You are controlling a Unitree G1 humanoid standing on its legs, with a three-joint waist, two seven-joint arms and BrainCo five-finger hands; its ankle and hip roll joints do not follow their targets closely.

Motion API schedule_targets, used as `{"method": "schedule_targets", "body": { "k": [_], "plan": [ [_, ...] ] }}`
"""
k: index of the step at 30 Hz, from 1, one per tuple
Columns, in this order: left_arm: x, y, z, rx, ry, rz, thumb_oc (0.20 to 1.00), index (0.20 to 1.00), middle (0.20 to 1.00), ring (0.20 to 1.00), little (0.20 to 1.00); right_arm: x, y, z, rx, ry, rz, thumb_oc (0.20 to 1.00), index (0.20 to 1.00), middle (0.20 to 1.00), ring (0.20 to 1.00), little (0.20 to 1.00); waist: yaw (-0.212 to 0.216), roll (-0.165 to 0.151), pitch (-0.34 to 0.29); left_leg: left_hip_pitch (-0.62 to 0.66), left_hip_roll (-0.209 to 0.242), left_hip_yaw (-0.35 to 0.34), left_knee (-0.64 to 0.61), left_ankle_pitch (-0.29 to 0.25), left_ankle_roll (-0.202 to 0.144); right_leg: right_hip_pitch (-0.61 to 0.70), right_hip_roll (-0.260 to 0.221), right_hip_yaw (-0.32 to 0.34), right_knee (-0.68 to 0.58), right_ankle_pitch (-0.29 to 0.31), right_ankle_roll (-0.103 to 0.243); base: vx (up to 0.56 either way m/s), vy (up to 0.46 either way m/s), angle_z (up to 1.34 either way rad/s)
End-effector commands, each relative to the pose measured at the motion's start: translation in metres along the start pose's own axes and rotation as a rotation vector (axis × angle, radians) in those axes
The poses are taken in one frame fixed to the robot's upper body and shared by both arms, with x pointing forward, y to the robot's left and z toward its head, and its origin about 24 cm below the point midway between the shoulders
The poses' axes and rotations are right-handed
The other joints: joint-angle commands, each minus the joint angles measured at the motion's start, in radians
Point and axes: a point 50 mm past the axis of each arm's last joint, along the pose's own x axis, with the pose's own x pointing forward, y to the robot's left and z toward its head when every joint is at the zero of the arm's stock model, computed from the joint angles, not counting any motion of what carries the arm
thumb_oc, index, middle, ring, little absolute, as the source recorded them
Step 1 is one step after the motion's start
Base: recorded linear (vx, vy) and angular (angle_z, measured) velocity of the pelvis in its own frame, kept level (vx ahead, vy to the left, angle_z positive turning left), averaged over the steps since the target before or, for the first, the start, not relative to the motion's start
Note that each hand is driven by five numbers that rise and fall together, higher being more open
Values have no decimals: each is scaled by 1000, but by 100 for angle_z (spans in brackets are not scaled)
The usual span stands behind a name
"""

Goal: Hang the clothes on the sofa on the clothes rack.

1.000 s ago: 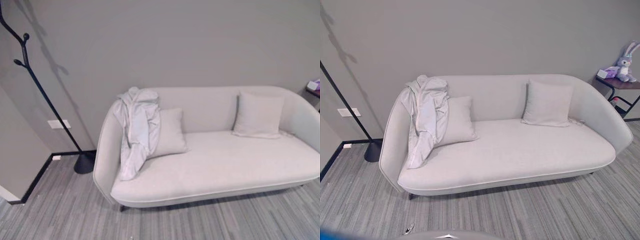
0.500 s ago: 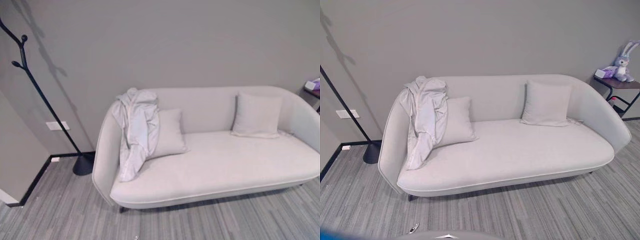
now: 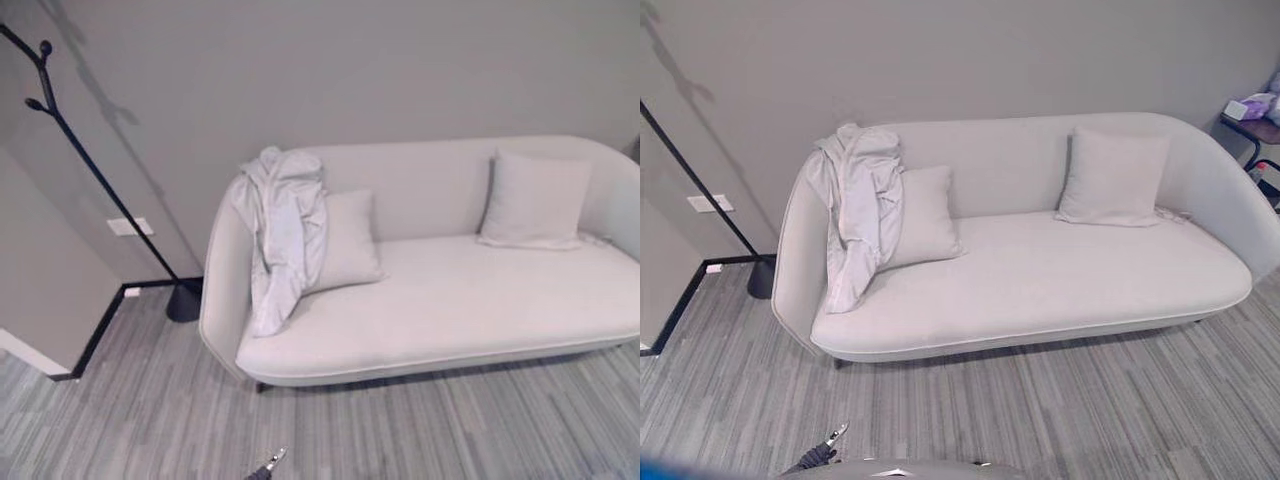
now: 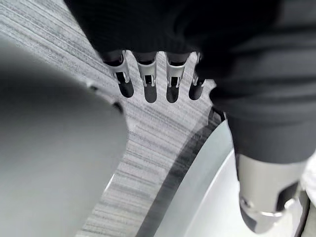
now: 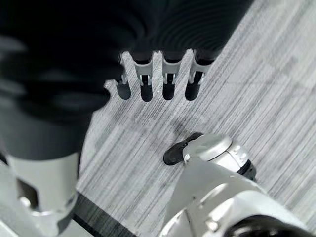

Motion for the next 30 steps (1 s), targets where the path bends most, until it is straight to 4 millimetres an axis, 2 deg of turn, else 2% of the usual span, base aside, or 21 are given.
{"method": "schedule_targets", "body": {
  "k": [1,3,4,7,9,10,11,12,13,14,15,17,19,20,22,23,24,26,27,30],
  "plan": [
    [1,-24,-13,36,36,-59,1000,1000,1000,1000,1000,-2,-4,18,-77,-16,-24,1000,1000,1000,1000,1000,-22,57,-27,-25,56,12,-101,226,-2,-22,-88,19,74,-69,98,101,291,16],
    [1,-29,-10,30,27,-59,1000,1000,1000,1000,1000,-3,-5,27,-100,-40,-30,1000,1000,1000,1000,1000,-26,78,-22,-35,102,24,-135,273,-19,-32,-111,26,89,-78,109,151,367,26],
    [2,-32,-10,14,27,-59,1000,1000,1000,1000,1000,-4,-9,35,-131,-55,-43,1000,1000,1000,1000,1000,-29,97,-21,-50,146,32,-142,311,-38,-27,-142,31,95,-82,125,250,461,17],
    [1,-35,-13,6,38,-60,1000,1000,1000,1000,1000,-6,-16,36,-166,-46,-65,1000,1000,1000,1000,1000,-20,114,-29,-70,173,-8,-118,345,-65,6,-187,47,82,-75,151,336,415,5],
    [2,-36,-12,29,40,-64,1000,1000,1000,1000,1000,-6,-17,32,-179,-24,-64,1000,1000,1000,1000,1000,-22,112,-42,-88,153,-37,-55,279,-59,36,-219,47,65,-68,170,314,294,1],
    [2,-36,-12,29,40,-64,1000,1000,1000,1000,1000,-6,-17,32,-179,-24,-64,1000,1000,1000,1000,1000,-22,112,-42,-89,153,-37,-54,279,-59,37,-219,47,65,-67,170,417,364,-6],
    [2,-37,-10,110,51,-80,1000,1000,1000,1000,1000,-5,-18,27,-179,-4,-67,1000,1000,1000,1000,1000,-26,94,-59,-123,114,-15,21,194,-56,72,-273,32,38,-34,191,379,344,-10],
    [3,-37,-3,138,33,-78,1000,1000,1000,1000,1000,-5,-17,25,-179,1,-63,1000,1000,1000,1000,1000,-28,81,-61,-144,85,-11,61,158,-48,73,-305,30,38,-8,198,488,478,7],
    [3,-38,2,159,18,-81,1000,1000,1000,1000,1000,-4,-15,21,-168,14,-53,1000,1000,1000,1000,1000,-27,65,-69,-163,53,1,86,136,-35,65,-338,31,43,36,206,204,234,9],
    [3,-38,2,159,18,-81,1000,1000,1000,1000,1000,-4,-15,21,-168,14,-53,1000,1000,1000,1000,1000,-27,65,-70,-164,52,1,86,136,-34,65,-339,31,43,36,206,288,416,0],
    [4,-42,15,221,-22,-103,1000,1000,1000,1000,1000,-3,-8,19,-161,9,-27,1000,1000,1000,1000,1000,-24,47,-74,-157,-6,31,77,98,-1,32,-396,31,76,126,212,231,419,-7],
    [5,-52,27,292,-64,-133,1000,1000,1000,1000,1000,-2,-3,23,-173,-7,-18,1000,1000,1000,1000,1000,-21,34,-75,-160,-71,51,54,82,42,-19,-450,29,123,238,217,233,492,-17],
    [5,-50,32,340,-78,-127,1000,1000,1000,1000,1000,-2,3,31,-209,-30,-9,1000,1000,1000,1000,1000,-17,33,-65,-134,-129,64,24,60,84,-55,-496,5,188,324,207,212,503,-8],
    [5,-45,32,384,-65,-112,1000,1000,1000,1000,1000,-1,16,39,-255,-65,21,1000,1000,1000,1000,1000,-12,48,-62,-87,-162,81,-31,37,103,-73,-497,-58,240,302,205,188,439,6],
    [5,-45,32,384,-65,-112,1000,1000,1000,1000,1000,-1,16,39,-255,-65,21,1000,1000,1000,1000,1000,-13,47,-60,-83,-164,81,-36,39,104,-72,-498,-58,242,300,206,113,225,-9],
    [5,-38,28,408,-48,-94,1000,1000,1000,1000,1000,-1,20,42,-275,-81,32,1000,1000,1000,1000,1000,-26,52,-60,-50,-182,85,-77,41,112,-97,-465,-42,277,255,189,212,403,-25],
    [4,-18,21,413,-9,-50,1000,1000,1000,1000,1000,-1,27,46,-301,-113,57,1000,1000,1000,1000,1000,-46,64,-47,9,-198,102,-131,42,129,-148,-358,-13,321,106,151,254,441,-38],
    [2,-5,18,398,11,-16,1000,1000,1000,1000,1000,-1,32,50,-310,-138,71,1000,1000,1000,1000,1000,-52,69,-37,43,-199,125,-145,30,130,-179,-290,-38,331,32,132,185,230,-28],
    [2,1,17,393,18,5,1000,1000,1000,1000,1000,-1,36,50,-331,-143,75,1000,1000,1000,1000,1000,-57,71,-25,75,-202,129,-152,13,132,-228,-227,-52,335,-13,125,151,99,-1],
    [2,2,16,369,17,14,1000,1000,1000,1000,1000,-1,43,52,-314,-163,95,1000,1000,1000,1000,1000,-79,57,-2,120,-214,126,-152,-13,135,-283,-153,-13,300,-4,137,141,26,4]
  ]
}}
